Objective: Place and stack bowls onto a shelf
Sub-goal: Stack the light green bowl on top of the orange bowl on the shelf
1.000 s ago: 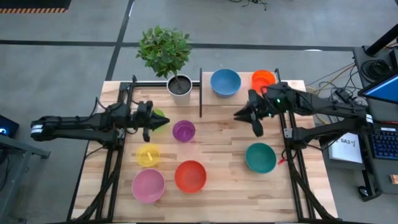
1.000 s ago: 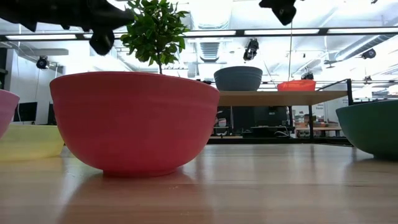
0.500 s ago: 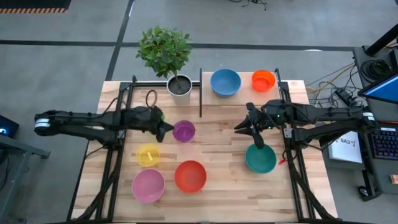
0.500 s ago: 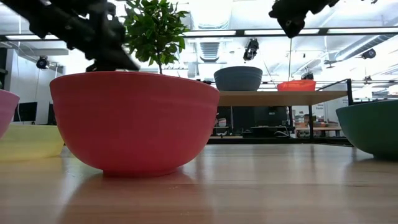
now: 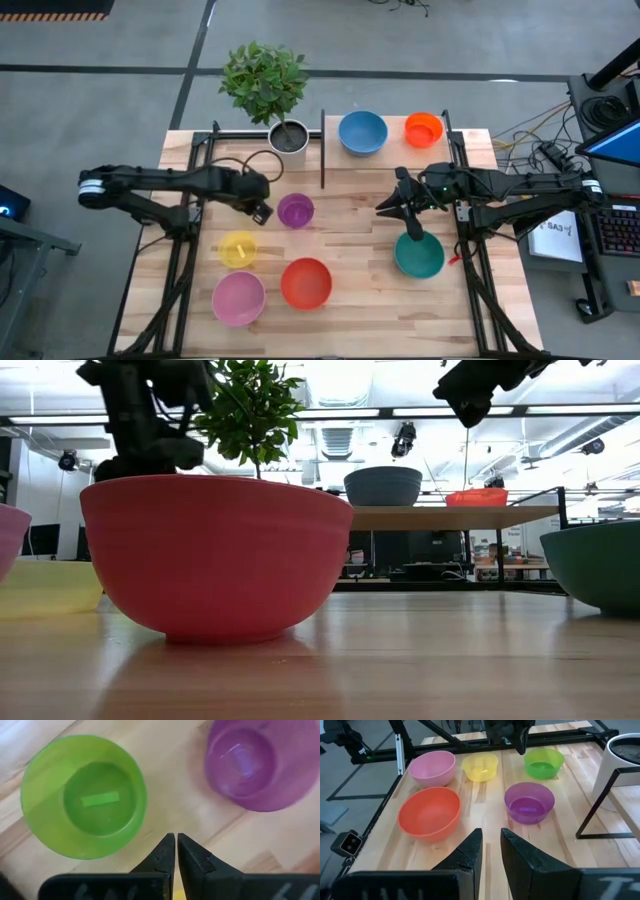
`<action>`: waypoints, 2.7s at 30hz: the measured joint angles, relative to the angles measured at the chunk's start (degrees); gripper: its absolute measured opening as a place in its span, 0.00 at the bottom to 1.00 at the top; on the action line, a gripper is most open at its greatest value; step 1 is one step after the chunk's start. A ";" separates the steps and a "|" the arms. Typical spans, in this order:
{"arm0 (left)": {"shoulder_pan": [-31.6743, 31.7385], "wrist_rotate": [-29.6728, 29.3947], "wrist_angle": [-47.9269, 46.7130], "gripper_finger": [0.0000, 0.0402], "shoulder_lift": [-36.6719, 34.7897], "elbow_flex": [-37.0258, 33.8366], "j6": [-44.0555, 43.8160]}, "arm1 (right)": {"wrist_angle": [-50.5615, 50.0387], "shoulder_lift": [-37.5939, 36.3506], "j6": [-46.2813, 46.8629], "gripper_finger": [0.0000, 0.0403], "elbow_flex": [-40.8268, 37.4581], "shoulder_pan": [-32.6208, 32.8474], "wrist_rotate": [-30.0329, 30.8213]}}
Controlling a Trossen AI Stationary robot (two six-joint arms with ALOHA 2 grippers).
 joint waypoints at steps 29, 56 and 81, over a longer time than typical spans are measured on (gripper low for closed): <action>0.40 -11.28 3.90 0.30 17.13 0.14 3.34 | -0.17 0.04 0.47 0.15 0.00 0.00 -0.11; -0.73 -11.26 6.26 0.00 17.84 -1.42 4.19 | -0.34 -0.57 -0.20 0.15 -0.02 4.02 -0.09; -20.41 -9.33 10.15 0.00 14.73 30.44 48.80 | -0.84 -0.52 -1.95 0.15 -0.02 10.98 3.50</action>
